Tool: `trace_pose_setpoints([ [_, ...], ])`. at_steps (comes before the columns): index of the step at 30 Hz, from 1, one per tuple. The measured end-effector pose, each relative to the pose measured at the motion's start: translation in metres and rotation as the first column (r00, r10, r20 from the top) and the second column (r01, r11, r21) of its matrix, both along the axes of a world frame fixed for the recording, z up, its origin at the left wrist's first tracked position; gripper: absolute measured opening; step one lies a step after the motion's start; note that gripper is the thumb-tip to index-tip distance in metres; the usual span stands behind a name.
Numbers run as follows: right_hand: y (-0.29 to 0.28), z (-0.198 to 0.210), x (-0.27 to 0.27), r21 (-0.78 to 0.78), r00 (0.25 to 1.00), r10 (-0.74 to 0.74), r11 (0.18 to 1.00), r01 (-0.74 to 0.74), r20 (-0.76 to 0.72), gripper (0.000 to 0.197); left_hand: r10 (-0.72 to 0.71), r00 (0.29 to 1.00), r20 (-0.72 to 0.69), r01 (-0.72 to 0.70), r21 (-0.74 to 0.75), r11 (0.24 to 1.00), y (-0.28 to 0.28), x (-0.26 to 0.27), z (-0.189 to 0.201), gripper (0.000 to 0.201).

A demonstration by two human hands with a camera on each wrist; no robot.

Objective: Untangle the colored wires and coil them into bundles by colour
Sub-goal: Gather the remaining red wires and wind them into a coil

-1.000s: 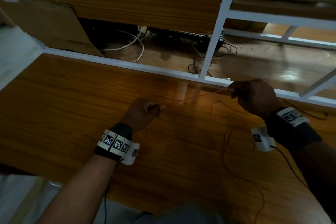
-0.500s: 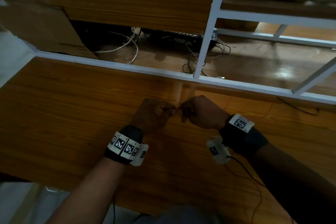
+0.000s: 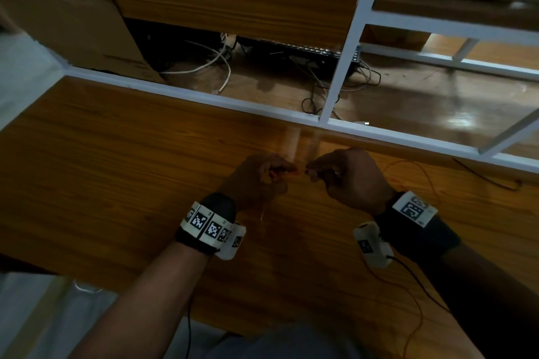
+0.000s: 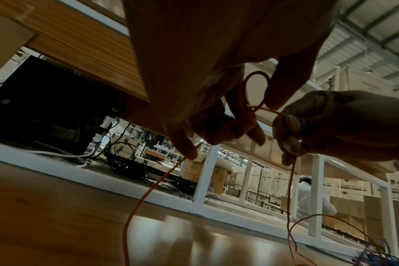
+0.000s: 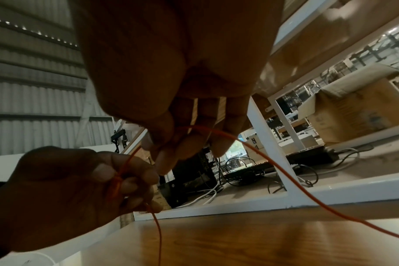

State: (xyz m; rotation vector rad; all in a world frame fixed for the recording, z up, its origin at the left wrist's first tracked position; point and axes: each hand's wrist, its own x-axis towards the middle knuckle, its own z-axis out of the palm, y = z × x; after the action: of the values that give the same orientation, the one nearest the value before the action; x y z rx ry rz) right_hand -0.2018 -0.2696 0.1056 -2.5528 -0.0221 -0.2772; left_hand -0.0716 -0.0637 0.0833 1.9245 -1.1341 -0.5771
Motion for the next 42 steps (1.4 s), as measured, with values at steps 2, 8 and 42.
trace_pose_setpoints([
  [2,-0.005,0.004,-0.003,0.024,0.999,-0.044,0.999,0.043,0.032,0.031,-0.031,0.998,0.051,0.031,0.003,1.000,0.002,0.004,-0.003,0.040],
  [8,-0.023,0.005,-0.015,0.107,0.998,-0.065,0.992,0.066,-0.019,0.033,0.072,0.992,-0.104,-0.083,-0.111,0.990,0.013,0.014,-0.012,0.025],
  [42,-0.037,-0.057,-0.033,-0.196,0.862,-0.201,0.973,0.121,-0.465,0.060,0.609,0.752,-0.251,-0.621,0.037,0.783,0.028,0.059,-0.028,0.010],
])
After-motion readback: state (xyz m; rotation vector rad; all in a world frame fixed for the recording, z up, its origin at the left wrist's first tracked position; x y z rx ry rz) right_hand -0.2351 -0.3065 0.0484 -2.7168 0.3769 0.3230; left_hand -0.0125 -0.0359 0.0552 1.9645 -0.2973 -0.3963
